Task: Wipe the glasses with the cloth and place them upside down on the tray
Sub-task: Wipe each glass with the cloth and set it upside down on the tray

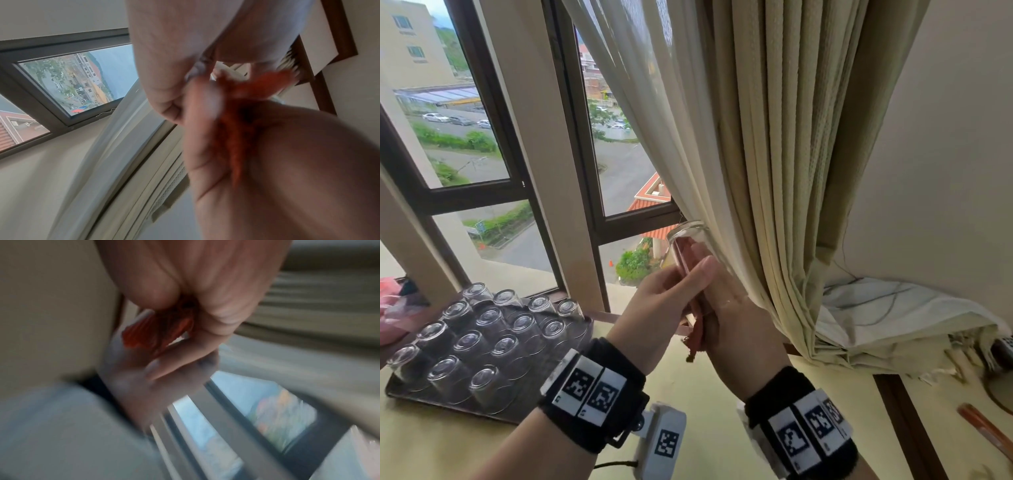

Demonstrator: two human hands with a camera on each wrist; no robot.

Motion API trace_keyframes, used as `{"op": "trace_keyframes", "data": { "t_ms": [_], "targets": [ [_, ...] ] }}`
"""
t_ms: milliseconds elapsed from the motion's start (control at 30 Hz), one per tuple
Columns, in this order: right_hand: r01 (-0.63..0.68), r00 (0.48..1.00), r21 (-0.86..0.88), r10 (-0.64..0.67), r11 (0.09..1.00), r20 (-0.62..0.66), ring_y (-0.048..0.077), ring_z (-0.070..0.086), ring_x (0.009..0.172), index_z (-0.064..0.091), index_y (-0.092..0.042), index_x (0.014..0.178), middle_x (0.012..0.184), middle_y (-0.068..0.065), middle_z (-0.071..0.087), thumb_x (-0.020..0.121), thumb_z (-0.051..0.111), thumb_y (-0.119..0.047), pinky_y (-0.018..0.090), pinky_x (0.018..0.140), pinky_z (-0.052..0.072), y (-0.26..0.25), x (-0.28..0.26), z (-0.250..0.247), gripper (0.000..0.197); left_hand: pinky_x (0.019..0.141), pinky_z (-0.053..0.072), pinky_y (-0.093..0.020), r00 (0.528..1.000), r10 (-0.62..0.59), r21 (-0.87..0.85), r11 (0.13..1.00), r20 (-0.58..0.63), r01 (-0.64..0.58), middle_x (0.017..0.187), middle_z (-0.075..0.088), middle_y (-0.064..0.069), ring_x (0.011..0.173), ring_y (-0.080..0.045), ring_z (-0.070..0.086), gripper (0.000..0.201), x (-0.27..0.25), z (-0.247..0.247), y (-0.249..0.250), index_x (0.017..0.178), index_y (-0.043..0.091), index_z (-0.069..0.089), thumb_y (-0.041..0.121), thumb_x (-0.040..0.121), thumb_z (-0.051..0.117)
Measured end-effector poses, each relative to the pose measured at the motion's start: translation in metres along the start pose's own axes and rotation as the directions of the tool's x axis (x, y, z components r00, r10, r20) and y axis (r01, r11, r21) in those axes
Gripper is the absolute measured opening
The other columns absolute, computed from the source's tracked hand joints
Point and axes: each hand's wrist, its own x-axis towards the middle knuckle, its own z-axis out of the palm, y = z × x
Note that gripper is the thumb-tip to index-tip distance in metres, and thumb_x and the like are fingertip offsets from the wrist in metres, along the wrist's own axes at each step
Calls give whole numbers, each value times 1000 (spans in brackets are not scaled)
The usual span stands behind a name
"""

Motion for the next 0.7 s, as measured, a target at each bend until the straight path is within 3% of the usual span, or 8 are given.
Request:
{"op": "trace_keyframes", "data": {
  "t_ms": [100,200,233,333,400,500,600,700],
  "targets": [
    [-147,986,513,167,846,8,12,67,59,52,-46,140,91,-5,71,113,42,-34,38,56,62,-14,-4,2,31,95,56,-49,999,26,19,999,23,-26,106,75,-21,99,-37,71,86,-2,1,-2,110,-1,72,69,64,92],
    [-308,924,949,260,67,281,14,67,54,54,-56,143,116,2,77,111,43,-38,32,47,57,-31,-5,-6,38,108,43,-70,997,60,-48,997,41,-58,122,60,-47,106,-53,64,100,-4,0,1,120,-15,61,65,68,93],
    [-281,935,959,219,-20,279,16,62,50,54,-51,146,126,10,74,111,45,-34,32,46,56,-31,-5,-7,40,107,43,-70,997,72,-63,996,37,-70,122,59,-48,106,-51,63,99,-4,-1,2,120,-15,61,63,69,93],
    [-227,967,911,194,346,167,20,55,46,56,-49,144,106,32,69,110,52,-24,38,49,58,-20,-8,-8,42,95,50,-57,994,110,-39,993,0,-110,109,70,-29,99,-39,64,79,4,-5,3,108,-9,68,57,73,92],
    [-134,990,628,134,766,48,13,59,50,58,-46,136,87,18,70,110,53,-17,37,53,59,-8,-8,-5,40,88,57,-39,992,120,9,993,-26,-120,100,74,-16,93,-29,70,69,7,-10,6,107,-2,72,56,75,89],
    [-52,998,178,56,983,-19,8,65,62,45,-37,144,104,-3,70,107,53,-24,33,60,63,-3,-2,14,39,86,60,-34,991,132,118,985,-17,-129,96,78,-8,90,-21,73,55,7,-10,4,99,12,80,62,76,84],
    [-194,972,371,230,908,-55,15,66,55,60,-25,131,76,1,68,112,38,-43,37,54,62,-16,4,15,34,75,52,-47,996,91,116,989,20,-92,96,73,-15,86,-38,64,57,1,-6,-3,91,18,80,71,73,85],
    [-361,924,877,251,317,289,22,59,46,60,-46,138,76,24,66,110,44,-40,32,44,55,-32,7,-6,33,61,52,-43,996,83,19,996,30,-83,97,63,-36,74,-49,62,77,0,-11,-5,109,-5,67,64,79,85]
  ]
}}
